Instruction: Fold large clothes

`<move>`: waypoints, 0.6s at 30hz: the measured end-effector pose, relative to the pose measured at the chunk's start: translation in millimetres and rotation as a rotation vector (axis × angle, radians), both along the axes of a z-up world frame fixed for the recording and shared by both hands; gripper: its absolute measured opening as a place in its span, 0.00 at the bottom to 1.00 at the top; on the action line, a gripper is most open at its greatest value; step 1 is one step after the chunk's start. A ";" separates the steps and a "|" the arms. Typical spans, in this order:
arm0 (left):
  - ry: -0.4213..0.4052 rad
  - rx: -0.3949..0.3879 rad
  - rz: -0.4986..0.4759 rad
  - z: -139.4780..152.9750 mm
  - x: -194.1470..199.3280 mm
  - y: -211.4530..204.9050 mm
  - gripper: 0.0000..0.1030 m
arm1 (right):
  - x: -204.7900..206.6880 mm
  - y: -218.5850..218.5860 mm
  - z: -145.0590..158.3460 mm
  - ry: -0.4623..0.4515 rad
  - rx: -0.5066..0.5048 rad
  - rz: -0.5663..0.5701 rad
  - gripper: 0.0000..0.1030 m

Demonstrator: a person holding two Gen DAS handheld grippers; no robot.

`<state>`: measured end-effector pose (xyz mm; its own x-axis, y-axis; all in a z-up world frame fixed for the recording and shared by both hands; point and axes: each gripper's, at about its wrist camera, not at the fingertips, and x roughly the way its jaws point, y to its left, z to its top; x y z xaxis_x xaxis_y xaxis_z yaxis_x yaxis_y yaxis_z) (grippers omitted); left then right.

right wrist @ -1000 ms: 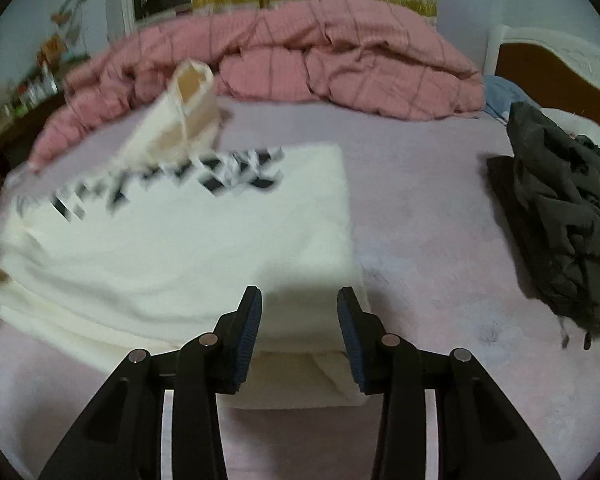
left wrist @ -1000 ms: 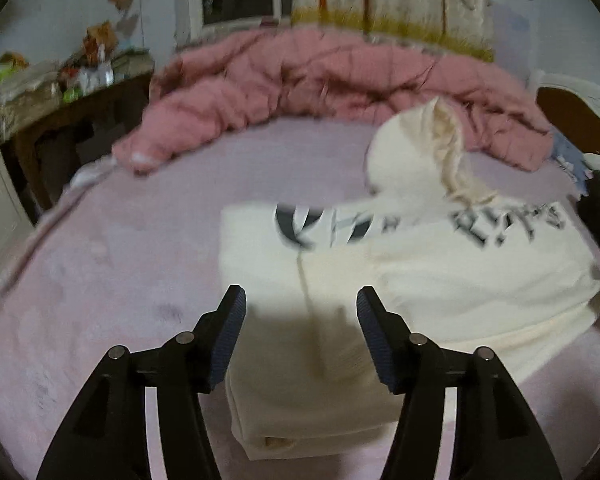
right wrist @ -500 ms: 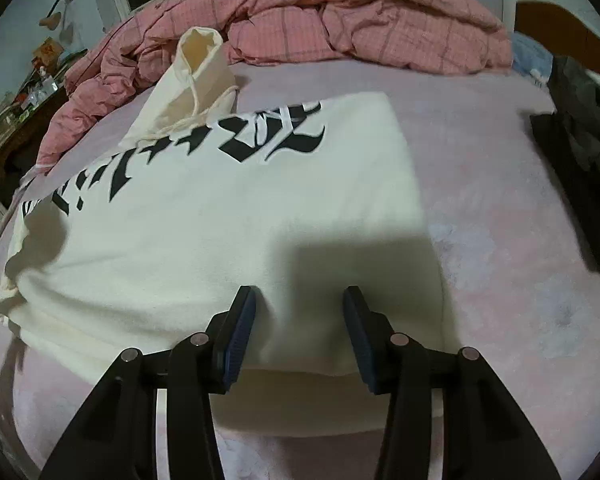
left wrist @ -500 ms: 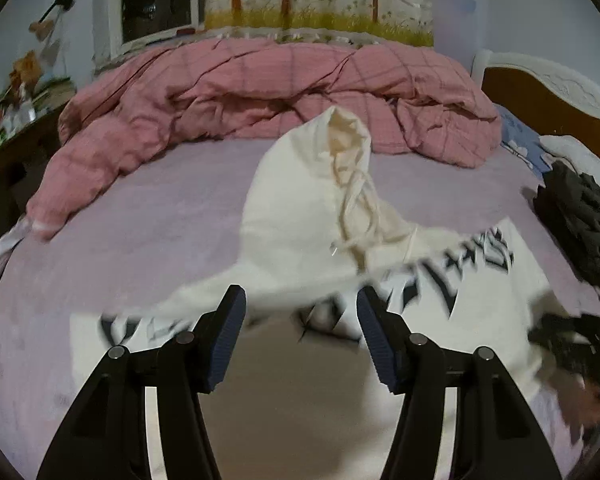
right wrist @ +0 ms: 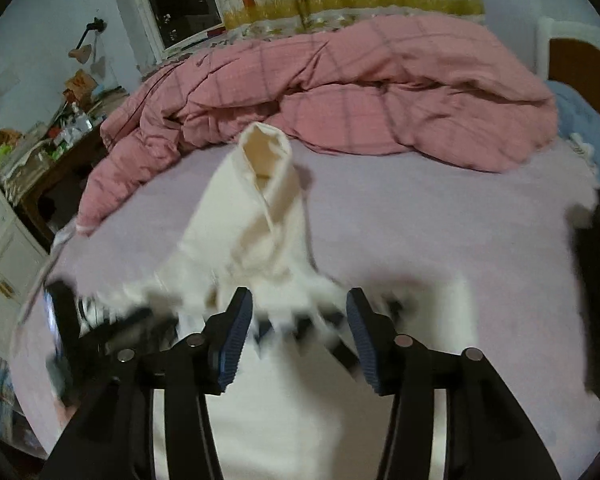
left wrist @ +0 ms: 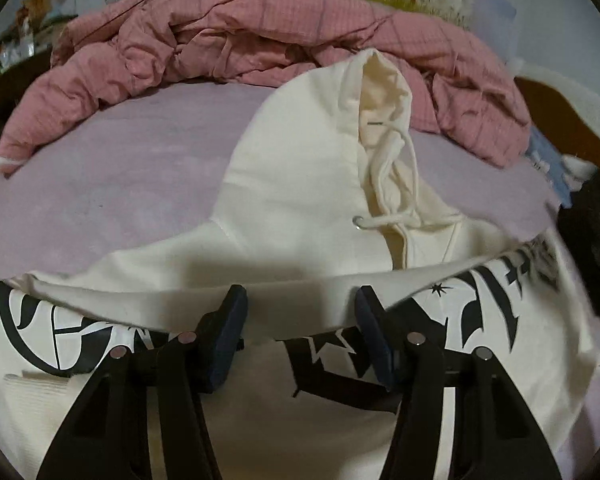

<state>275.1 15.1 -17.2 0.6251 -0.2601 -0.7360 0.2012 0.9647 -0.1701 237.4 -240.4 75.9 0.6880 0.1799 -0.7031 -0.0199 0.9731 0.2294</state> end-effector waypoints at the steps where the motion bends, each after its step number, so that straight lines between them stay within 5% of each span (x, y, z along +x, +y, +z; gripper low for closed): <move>1: 0.008 -0.004 -0.005 -1.5 0.6 0.8 0.54 | 23.2 5.4 -3.8 0.024 0.024 0.002 0.50; 7: 0.015 -0.021 0.001 -2.9 2.9 0.4 0.55 | 148.9 37.1 -57.5 0.200 0.165 -0.033 0.50; 11: -0.003 0.008 0.046 -3.8 2.5 -1.1 0.56 | 194.1 49.2 -76.7 0.166 0.086 -0.120 0.50; 14: 0.015 -0.041 0.047 -4.5 4.9 6.2 0.56 | 215.8 54.8 -83.9 0.167 0.070 -0.101 0.48; 15: 0.023 -0.057 0.047 -5.3 5.6 8.9 0.56 | 222.2 55.6 -86.7 0.182 0.079 -0.096 0.44; 17: 0.022 -0.070 0.047 -4.6 4.3 11.1 0.56 | 227.3 61.9 -89.5 0.188 0.016 -0.111 0.08; 18: 0.015 -0.059 0.053 -3.7 2.9 10.0 0.56 | 226.2 64.2 -88.8 0.180 -0.041 -0.117 0.08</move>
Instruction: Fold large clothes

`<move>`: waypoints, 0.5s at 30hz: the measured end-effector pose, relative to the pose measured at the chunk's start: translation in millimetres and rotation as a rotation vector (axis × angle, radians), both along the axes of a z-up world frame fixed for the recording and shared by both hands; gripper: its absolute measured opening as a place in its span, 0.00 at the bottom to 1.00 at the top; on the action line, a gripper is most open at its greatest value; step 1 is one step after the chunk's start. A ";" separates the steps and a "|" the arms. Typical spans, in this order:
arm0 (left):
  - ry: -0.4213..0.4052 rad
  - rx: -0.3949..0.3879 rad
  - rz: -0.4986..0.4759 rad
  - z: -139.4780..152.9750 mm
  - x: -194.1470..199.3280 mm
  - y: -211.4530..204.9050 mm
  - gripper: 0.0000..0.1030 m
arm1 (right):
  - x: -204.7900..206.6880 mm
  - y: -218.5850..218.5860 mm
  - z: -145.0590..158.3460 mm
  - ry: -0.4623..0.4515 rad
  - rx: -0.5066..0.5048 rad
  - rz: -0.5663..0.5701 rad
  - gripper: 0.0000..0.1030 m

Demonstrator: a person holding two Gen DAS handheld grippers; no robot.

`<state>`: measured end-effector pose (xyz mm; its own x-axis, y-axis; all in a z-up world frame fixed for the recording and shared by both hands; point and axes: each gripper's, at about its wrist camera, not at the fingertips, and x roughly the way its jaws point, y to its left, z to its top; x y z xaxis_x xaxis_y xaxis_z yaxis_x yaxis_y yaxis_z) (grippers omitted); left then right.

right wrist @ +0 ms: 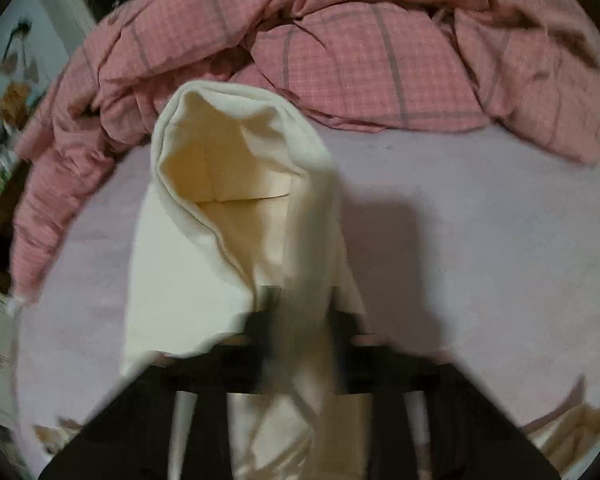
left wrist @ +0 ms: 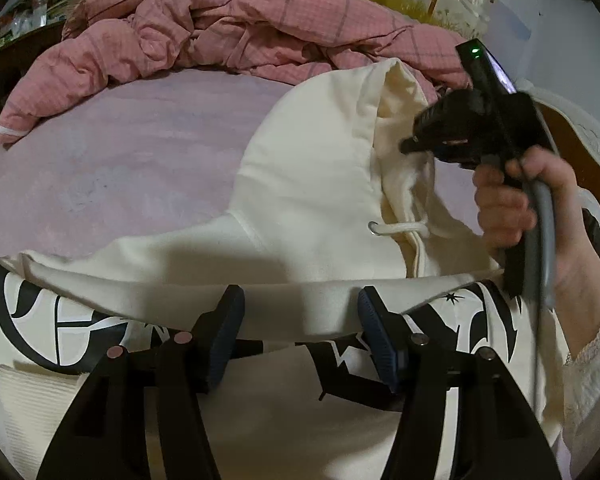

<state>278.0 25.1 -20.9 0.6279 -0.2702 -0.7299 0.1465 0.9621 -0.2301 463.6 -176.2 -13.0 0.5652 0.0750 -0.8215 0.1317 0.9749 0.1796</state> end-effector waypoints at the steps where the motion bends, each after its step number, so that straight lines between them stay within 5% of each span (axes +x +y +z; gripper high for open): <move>1: -0.008 0.016 0.003 0.9 -1.3 -2.1 0.56 | -5.2 6.9 2.8 -0.018 -0.106 -0.008 0.08; 3: -0.027 0.045 0.003 2.3 -4.2 -6.3 0.56 | -27.7 25.3 17.6 -0.119 -0.312 0.019 0.08; 4: -0.035 0.051 0.006 3.3 -5.6 -7.2 0.56 | -44.5 27.7 29.4 -0.183 -0.332 0.045 0.07; 10: -0.121 -0.047 0.013 15.7 -18.2 6.4 0.58 | -150.3 26.2 100.0 -0.416 -0.345 0.196 0.07; 15: -0.154 -0.157 -0.060 22.5 -20.6 8.5 0.59 | -228.1 40.5 117.0 -0.474 -0.338 0.296 0.08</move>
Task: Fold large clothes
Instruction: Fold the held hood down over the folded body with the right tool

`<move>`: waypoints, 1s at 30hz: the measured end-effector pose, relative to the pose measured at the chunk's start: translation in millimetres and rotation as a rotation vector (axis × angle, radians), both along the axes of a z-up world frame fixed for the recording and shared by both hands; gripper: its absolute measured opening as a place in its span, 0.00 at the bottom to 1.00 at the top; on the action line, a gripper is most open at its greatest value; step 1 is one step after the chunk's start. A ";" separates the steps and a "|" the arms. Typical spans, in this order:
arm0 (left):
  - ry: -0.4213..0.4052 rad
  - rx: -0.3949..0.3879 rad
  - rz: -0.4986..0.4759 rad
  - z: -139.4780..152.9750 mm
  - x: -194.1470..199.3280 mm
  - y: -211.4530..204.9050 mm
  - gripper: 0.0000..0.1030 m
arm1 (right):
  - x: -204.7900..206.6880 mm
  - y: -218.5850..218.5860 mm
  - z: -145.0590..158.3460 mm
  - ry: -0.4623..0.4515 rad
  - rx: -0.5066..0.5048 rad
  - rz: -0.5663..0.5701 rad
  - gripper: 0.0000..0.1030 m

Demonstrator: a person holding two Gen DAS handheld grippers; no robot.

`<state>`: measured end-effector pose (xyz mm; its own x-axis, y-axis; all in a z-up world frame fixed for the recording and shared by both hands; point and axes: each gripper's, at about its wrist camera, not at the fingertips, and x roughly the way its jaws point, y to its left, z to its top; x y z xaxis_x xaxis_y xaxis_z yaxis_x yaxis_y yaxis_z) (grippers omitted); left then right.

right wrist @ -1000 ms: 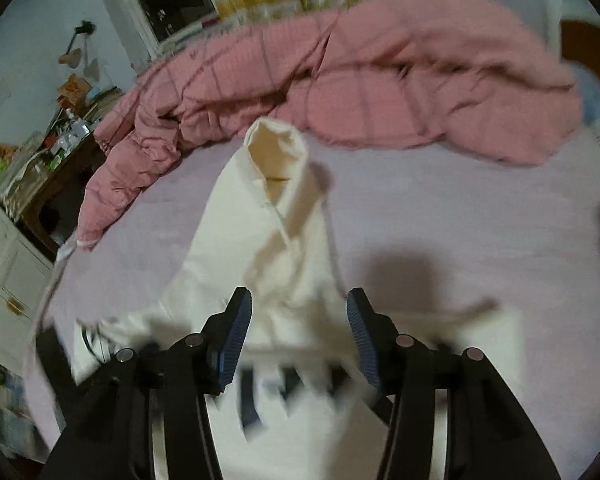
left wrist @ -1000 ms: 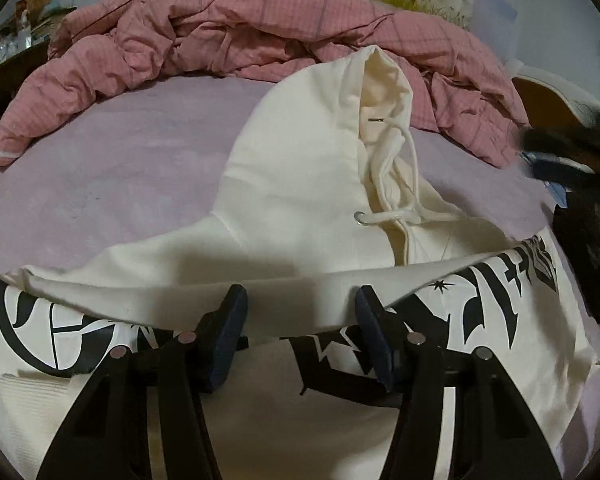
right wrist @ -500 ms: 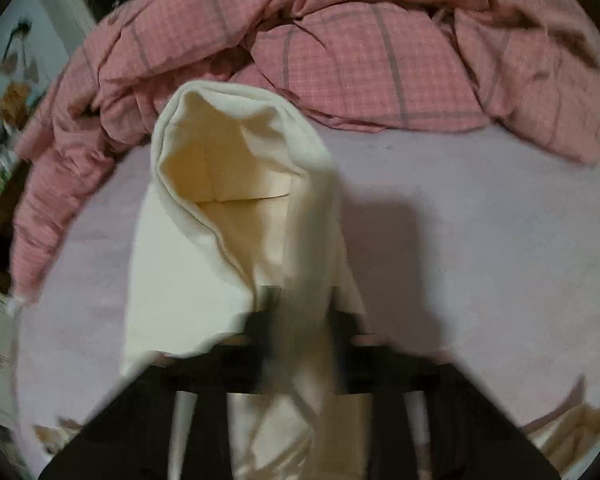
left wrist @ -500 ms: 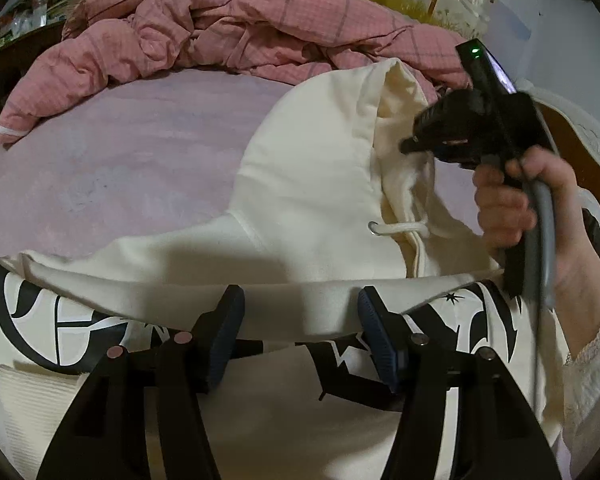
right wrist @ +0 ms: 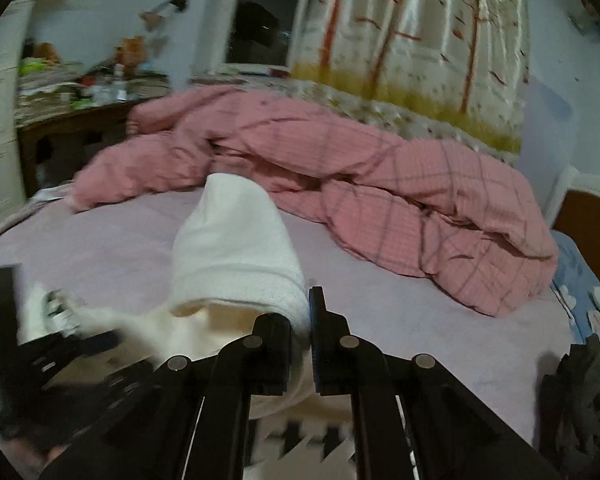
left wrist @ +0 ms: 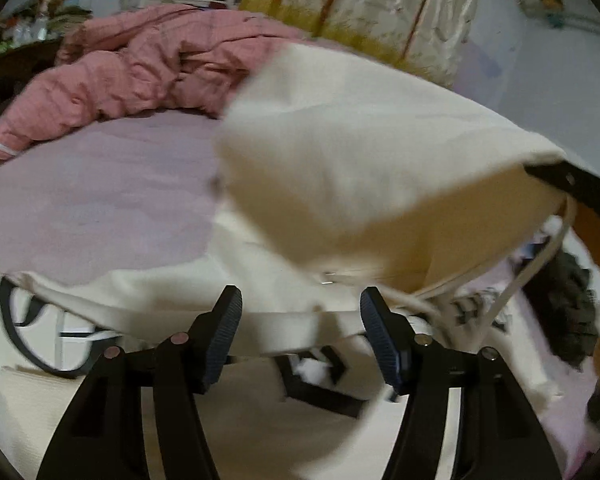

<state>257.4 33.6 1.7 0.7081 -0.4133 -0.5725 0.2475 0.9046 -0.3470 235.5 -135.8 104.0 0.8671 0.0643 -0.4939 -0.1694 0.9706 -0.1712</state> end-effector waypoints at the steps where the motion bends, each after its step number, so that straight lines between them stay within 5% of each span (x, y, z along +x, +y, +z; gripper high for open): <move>1: -0.005 -0.024 -0.011 0.9 -0.3 -0.4 0.59 | -11.9 4.4 1.8 -0.009 -0.001 0.022 0.08; 5: -0.060 -0.115 0.134 4.9 -3.9 2.6 0.63 | -50.6 13.8 1.6 -0.009 0.041 0.081 0.08; 7: -0.080 -0.138 0.125 6.8 -2.1 -0.6 0.64 | -60.2 13.1 -1.7 -0.004 0.068 0.084 0.08; 9: -0.074 -0.069 0.121 5.9 1.1 -10.7 0.67 | -64.6 9.9 -3.1 -0.014 0.082 0.058 0.08; 12: -0.011 -0.004 -0.017 -2.7 8.0 -37.2 0.66 | -55.2 -3.4 0.0 0.018 0.172 0.037 0.08; 15: -0.105 0.134 0.171 5.4 2.3 -40.9 0.67 | -39.1 -16.9 4.6 0.055 0.281 0.036 0.08; 20: -0.226 0.065 0.437 30.9 -11.9 11.6 0.70 | -29.7 -27.2 -2.6 0.024 0.331 -0.021 0.08; 23: -0.301 0.137 0.568 40.6 -19.4 30.0 0.71 | -27.0 -27.3 -8.3 -0.026 0.279 -0.082 0.08; 27: -0.274 0.110 0.616 39.8 -13.5 53.0 0.71 | -31.0 -27.2 -9.6 -0.038 0.268 -0.049 0.08; 30: -0.237 0.198 0.758 36.6 -10.6 59.3 0.67 | -36.5 -23.6 -11.8 -0.103 0.164 -0.156 0.07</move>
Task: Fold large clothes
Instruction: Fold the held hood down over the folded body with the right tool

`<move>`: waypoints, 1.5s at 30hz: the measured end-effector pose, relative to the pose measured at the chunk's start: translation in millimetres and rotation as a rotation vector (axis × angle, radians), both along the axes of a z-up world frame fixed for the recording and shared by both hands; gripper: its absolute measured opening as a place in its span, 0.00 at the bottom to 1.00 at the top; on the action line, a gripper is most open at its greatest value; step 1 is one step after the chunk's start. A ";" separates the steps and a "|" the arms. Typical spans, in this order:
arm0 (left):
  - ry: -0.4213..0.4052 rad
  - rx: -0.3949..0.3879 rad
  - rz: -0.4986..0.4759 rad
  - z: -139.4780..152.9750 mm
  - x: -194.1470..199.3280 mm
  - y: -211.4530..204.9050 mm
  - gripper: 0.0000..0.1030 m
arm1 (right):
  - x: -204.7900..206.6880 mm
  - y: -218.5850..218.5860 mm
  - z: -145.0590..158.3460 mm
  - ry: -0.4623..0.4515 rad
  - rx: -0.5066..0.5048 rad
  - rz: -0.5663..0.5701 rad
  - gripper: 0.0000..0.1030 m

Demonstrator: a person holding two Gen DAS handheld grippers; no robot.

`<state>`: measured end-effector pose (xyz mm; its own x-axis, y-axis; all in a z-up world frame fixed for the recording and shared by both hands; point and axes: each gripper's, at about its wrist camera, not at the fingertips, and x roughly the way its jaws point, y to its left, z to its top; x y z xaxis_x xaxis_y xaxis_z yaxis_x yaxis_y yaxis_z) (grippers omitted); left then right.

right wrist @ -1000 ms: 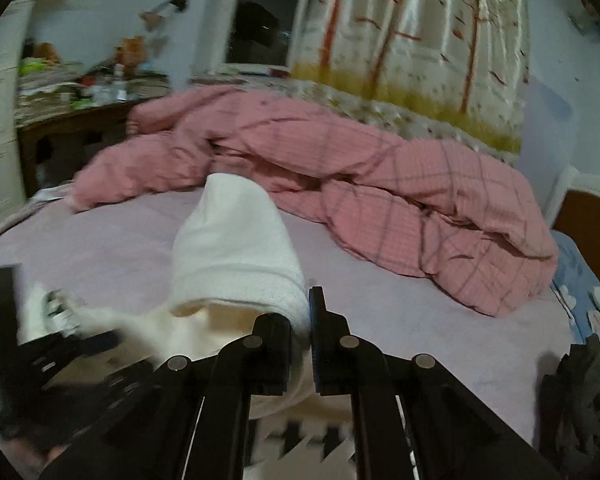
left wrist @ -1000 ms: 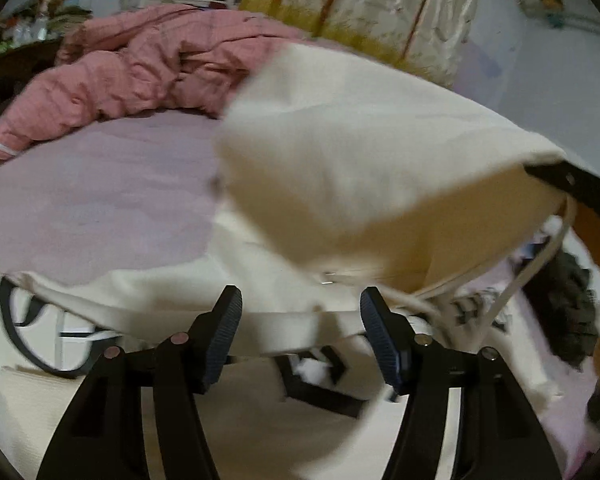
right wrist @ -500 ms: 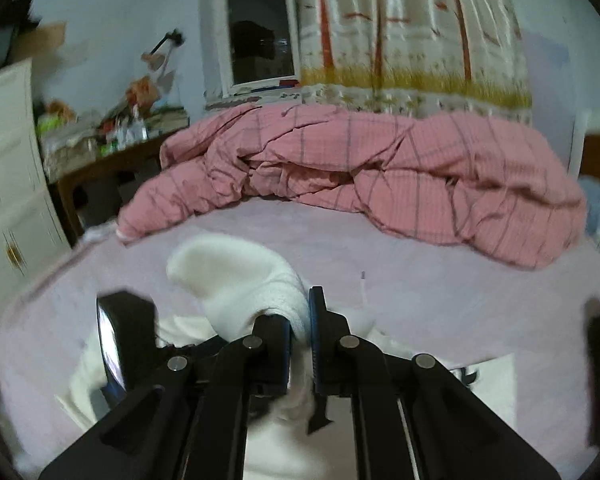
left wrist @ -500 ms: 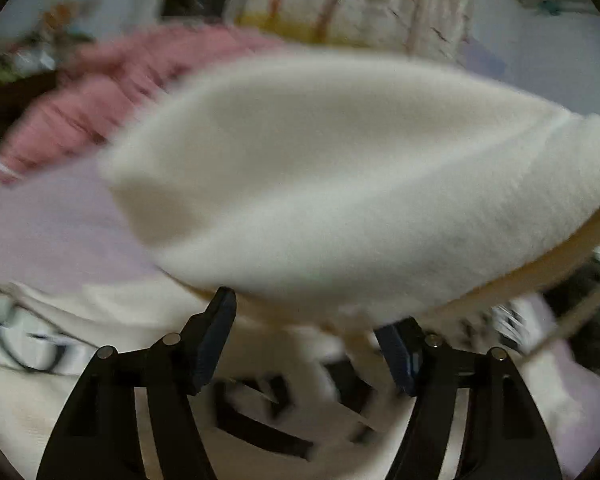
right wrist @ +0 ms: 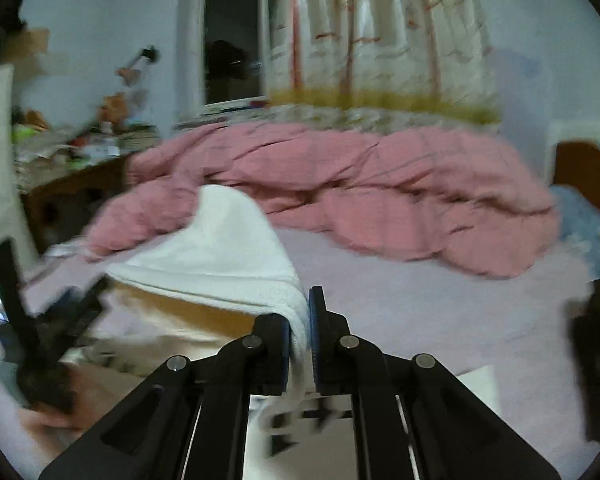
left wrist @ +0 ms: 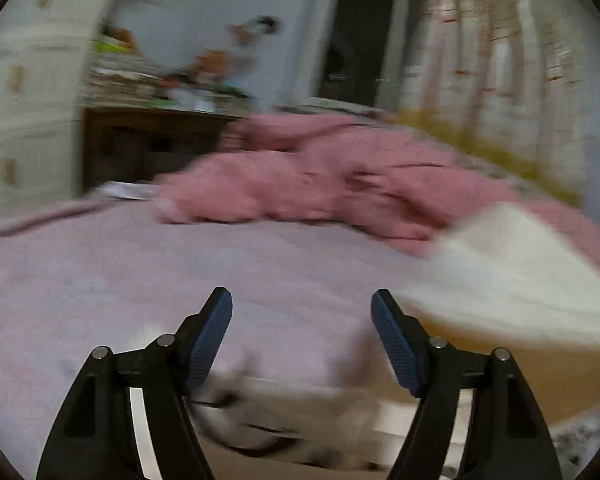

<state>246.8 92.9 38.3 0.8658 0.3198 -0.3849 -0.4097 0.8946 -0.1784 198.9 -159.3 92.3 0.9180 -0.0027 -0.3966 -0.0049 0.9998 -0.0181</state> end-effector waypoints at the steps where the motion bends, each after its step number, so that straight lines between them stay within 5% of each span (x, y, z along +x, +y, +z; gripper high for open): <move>1: 0.008 0.000 0.020 -1.5 1.8 4.5 0.67 | 1.6 -5.6 -0.7 -0.012 -0.011 -0.071 0.07; 6: 0.060 -0.169 0.039 -8.0 9.6 64.7 0.64 | 22.7 -64.9 -13.2 0.065 0.189 -0.122 0.07; 9: 0.112 -0.246 -0.245 -12.9 26.1 71.5 0.57 | 28.2 -75.4 -23.9 0.078 0.186 -0.088 0.08; 12: 0.156 -0.194 -0.493 -14.6 28.3 36.7 0.57 | 28.5 -73.6 -26.3 0.066 0.172 -0.079 0.07; 15: 0.244 -0.038 -0.701 -19.8 22.8 -11.6 0.59 | 31.5 -71.3 -22.6 0.054 0.189 -0.065 0.07; 19: 0.431 0.057 -0.880 -39.8 20.5 -59.5 0.61 | 33.4 -69.5 -20.5 0.051 0.193 -0.061 0.08; 23: 0.497 0.106 -0.773 -52.6 30.6 -66.7 0.63 | 31.9 -69.1 -20.2 0.046 0.210 -0.047 0.08; 26: 0.549 0.093 -0.512 -59.6 54.1 -52.9 0.66 | 28.7 -70.6 -20.0 0.034 0.232 -0.026 0.08; 31: 0.410 -0.117 -0.370 -46.7 50.3 -10.2 0.56 | 28.5 -66.3 -29.7 0.035 0.225 -0.031 0.08; 39: 0.139 0.100 -0.228 -10.2 6.4 -21.1 0.57 | 28.1 -55.0 -39.6 0.002 0.069 -0.130 0.08; 42: 0.087 0.171 -0.234 -2.8 6.9 -24.3 0.57 | 26.5 -58.6 -40.8 0.003 0.066 -0.164 0.08; 45: 0.115 0.144 -0.259 -0.1 10.4 -11.7 0.58 | 26.6 -70.5 -44.1 0.041 0.121 -0.143 0.08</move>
<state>257.3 81.2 38.2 0.8789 0.1524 -0.4519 -0.1749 0.9846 -0.0080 225.5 -229.8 48.2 0.8946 -0.0824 -0.4392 0.1395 0.9852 0.0994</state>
